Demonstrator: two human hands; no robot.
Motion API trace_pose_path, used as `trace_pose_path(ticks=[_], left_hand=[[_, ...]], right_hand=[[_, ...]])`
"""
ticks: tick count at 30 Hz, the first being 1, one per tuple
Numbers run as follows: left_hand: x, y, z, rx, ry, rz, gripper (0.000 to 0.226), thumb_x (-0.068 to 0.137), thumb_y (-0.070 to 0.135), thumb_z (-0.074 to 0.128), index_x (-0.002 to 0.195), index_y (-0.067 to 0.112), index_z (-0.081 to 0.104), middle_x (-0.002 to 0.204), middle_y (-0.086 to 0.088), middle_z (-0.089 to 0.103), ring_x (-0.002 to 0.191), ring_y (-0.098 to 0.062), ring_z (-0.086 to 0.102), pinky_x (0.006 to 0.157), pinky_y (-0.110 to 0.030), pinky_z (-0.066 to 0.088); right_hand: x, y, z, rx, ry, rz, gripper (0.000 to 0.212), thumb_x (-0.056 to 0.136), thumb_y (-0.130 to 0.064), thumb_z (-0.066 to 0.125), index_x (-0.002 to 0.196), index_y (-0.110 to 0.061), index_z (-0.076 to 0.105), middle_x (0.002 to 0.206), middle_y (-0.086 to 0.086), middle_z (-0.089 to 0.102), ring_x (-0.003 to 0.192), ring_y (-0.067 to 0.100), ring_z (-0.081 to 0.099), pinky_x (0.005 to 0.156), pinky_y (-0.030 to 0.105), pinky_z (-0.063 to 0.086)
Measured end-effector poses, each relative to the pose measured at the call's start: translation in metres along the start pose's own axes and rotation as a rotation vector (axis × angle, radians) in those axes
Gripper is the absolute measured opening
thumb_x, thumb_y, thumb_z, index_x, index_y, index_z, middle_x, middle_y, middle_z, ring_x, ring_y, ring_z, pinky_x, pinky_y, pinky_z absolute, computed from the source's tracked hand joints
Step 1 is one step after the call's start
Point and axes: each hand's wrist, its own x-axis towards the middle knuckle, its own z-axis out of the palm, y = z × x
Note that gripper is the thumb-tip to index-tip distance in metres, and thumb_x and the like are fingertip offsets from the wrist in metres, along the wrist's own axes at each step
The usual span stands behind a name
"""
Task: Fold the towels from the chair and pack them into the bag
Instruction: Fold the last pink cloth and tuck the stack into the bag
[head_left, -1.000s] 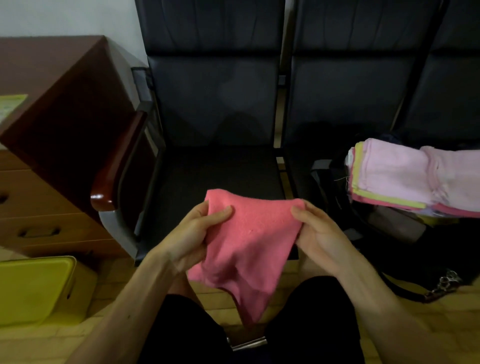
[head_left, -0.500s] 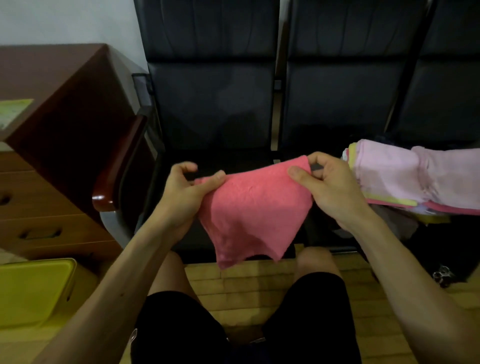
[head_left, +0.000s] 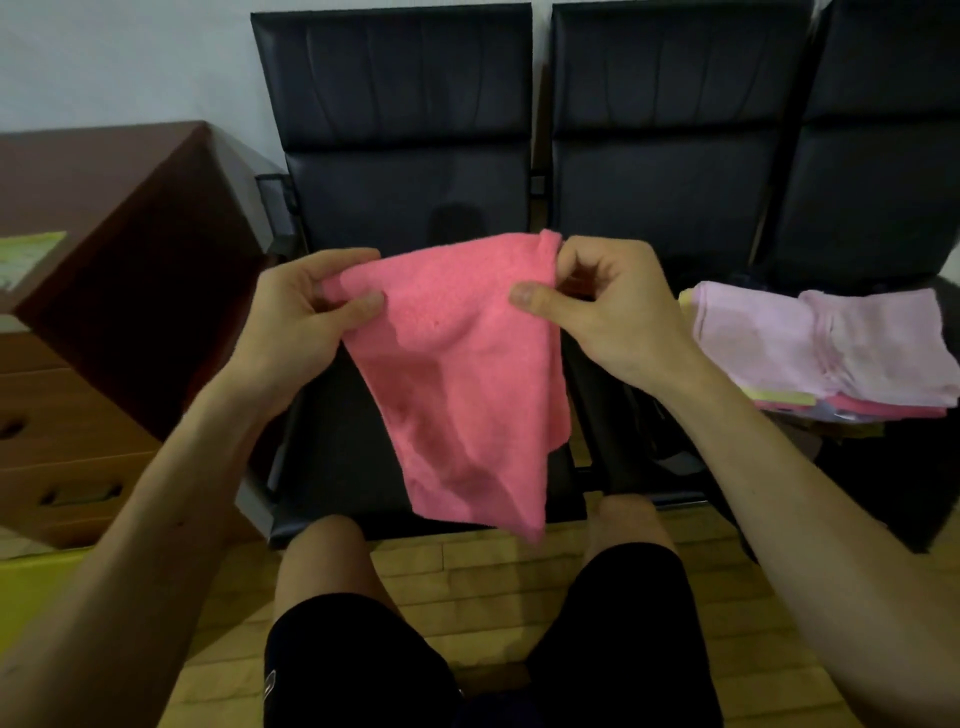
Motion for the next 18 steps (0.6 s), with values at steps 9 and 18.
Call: trace_pose_path(ticks=[9, 18], left_hand=[[-0.002, -0.01, -0.001, 0.245, -0.047, 0.101, 0.031, 0.089, 0.017, 0.071, 0.119, 0.022, 0.067, 0.101, 0.015, 0.067, 0.089, 0.007, 0.067, 0.07, -0.009, 0.054], [0.003, -0.017, 0.007, 0.553, -0.08, 0.164, 0.018, 0.093, 0.026, 0.066, 0.109, 0.022, 0.074, 0.086, 0.02, 0.065, 0.074, 0.015, 0.056, 0.065, -0.002, 0.041]], right_hand=[[-0.006, 0.021, -0.005, 0.003, 0.096, 0.218, 0.029, 0.078, -0.016, 0.082, 0.073, -0.018, 0.053, 0.066, 0.006, 0.068, 0.068, 0.025, 0.071, 0.072, 0.044, 0.061], [-0.007, 0.025, -0.018, -0.271, -0.105, 0.22, 0.057, 0.087, -0.022, 0.074, 0.139, -0.021, 0.052, 0.087, -0.012, 0.072, 0.083, 0.001, 0.07, 0.092, 0.026, 0.054]])
